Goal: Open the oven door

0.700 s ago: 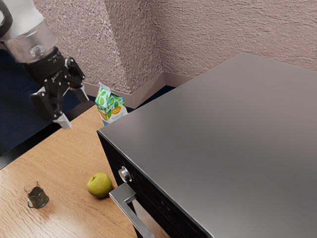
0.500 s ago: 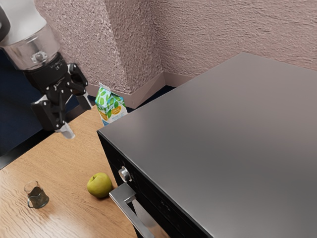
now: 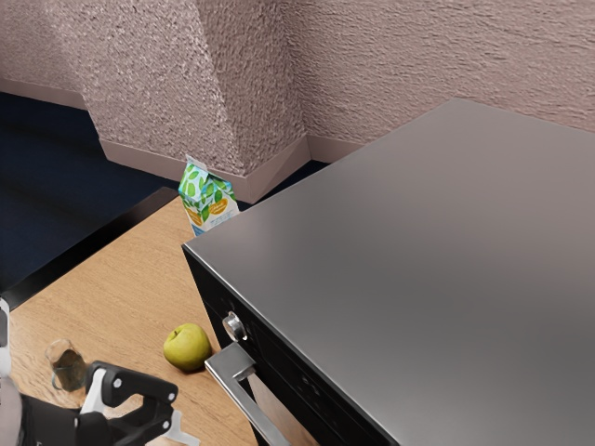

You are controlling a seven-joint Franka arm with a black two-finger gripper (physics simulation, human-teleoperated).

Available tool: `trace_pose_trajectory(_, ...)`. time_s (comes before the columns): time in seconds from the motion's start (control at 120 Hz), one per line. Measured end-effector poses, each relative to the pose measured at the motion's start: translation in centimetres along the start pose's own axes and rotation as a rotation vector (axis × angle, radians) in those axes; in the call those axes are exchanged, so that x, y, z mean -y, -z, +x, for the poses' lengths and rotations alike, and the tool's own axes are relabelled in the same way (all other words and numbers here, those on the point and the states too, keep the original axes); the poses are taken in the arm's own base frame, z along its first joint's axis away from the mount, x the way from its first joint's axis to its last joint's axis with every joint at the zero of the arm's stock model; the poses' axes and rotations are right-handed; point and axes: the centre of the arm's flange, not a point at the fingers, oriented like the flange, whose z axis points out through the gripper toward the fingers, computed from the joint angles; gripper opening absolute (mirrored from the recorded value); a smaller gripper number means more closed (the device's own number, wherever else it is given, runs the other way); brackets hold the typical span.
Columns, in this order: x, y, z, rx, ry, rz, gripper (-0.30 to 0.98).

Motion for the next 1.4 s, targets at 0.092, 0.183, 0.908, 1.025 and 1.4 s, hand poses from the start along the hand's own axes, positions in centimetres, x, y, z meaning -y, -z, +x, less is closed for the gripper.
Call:
trace_pose_trajectory(0.092, -0.1, -0.3, -1.5, 0.028, 0.007, -0.035, 0.69)
trace_pose_trajectory(0.183, -0.8, -2.0, -3.4, 0.03, 0.018, -0.046, 0.68)
trace_pose_trajectory(0.908, 3.5, -11.0, -1.0, -0.002, 0.156, -0.146, 0.68)
trace_pose_trajectory(1.025, 8.3, -12.0, 0.4, -0.01, 0.163, -0.27, 0.68)
trace_pose_trajectory(1.4, 25.9, -5.9, -5.4, -0.208, -0.063, -0.439, 0.68)
